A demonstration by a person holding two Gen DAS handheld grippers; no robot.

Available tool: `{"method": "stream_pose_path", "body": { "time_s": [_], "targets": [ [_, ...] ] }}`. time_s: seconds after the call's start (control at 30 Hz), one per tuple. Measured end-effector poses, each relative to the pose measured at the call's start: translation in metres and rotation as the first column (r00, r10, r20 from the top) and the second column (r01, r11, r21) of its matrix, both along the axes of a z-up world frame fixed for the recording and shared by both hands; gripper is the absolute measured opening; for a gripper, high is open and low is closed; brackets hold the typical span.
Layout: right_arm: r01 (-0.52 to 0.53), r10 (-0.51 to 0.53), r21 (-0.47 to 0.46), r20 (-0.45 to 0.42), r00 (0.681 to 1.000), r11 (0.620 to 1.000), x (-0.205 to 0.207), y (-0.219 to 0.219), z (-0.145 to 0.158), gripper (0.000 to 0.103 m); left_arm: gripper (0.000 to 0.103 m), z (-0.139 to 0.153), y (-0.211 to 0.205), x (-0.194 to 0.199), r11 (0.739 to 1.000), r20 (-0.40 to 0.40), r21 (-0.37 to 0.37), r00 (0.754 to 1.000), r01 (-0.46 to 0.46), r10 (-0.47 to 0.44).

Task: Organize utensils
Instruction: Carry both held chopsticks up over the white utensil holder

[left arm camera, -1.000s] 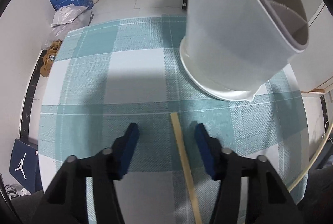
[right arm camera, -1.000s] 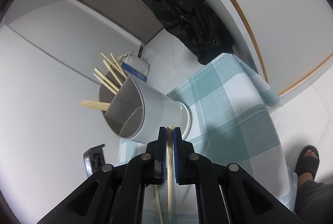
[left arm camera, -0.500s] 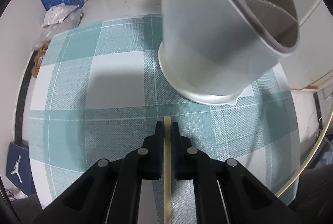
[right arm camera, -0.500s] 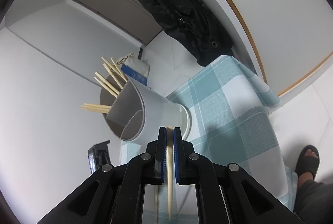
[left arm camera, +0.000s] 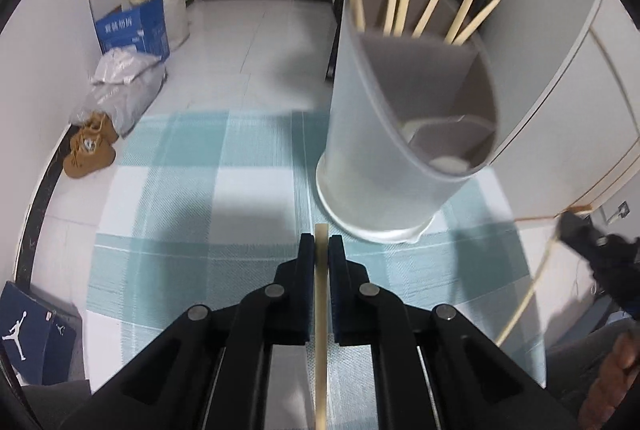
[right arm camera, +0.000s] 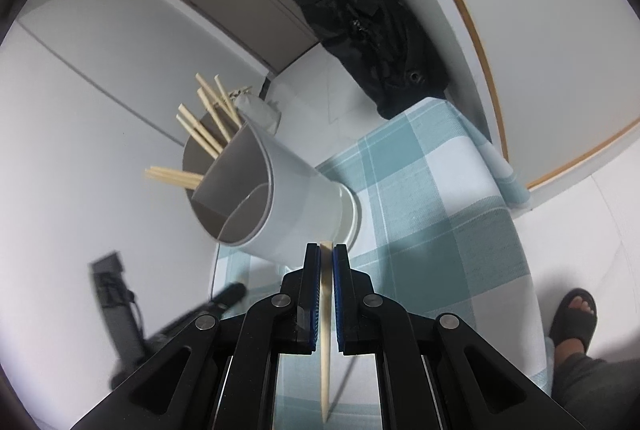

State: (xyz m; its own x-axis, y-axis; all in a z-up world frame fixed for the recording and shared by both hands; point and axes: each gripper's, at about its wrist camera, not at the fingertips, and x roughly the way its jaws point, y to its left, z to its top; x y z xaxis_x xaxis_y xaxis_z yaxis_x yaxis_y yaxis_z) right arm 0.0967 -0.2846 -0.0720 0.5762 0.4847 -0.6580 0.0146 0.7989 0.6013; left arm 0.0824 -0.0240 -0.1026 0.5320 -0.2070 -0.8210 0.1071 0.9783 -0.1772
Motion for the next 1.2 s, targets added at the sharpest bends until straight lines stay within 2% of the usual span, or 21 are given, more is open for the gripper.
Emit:
{"method": "stream_pose_path", "body": {
  "time_s": [0.17,0.33,0.67,1.03,1.2],
  "targets": [
    [-0.028,0.028,-0.014,0.027,0.999,1.000,-0.004,0.011,0.002,0.005,0.003,0.019,0.004,-0.017,0.999,0.086,-0.036,0.996,-0.018,0.021],
    [-0.061,0.063,-0.036,0.056,0.996,0.997,-0.008,0.024,0.005,0.005,0.003,0.027,0.010,-0.022,0.998,0.136,-0.054,0.990,-0.021,0.028],
    [-0.140,0.153,-0.084,0.177,0.972,0.987,-0.024,0.054,0.024,0.005,0.003,0.036,0.028,-0.029,0.998,0.184,-0.064,0.983,0.011,0.001],
    [-0.184,0.211,-0.129,0.241,0.947,0.974,-0.033,0.082,0.041,0.005,0.003,0.054,0.031,-0.035,0.994,0.211,-0.087,0.976,0.071,-0.051],
    [-0.194,0.227,-0.142,0.278,0.934,0.971,-0.032,0.086,0.050,0.005,0.002,0.059,0.029,-0.032,0.993,0.213,-0.072,0.974,0.092,-0.074]
  ]
}}
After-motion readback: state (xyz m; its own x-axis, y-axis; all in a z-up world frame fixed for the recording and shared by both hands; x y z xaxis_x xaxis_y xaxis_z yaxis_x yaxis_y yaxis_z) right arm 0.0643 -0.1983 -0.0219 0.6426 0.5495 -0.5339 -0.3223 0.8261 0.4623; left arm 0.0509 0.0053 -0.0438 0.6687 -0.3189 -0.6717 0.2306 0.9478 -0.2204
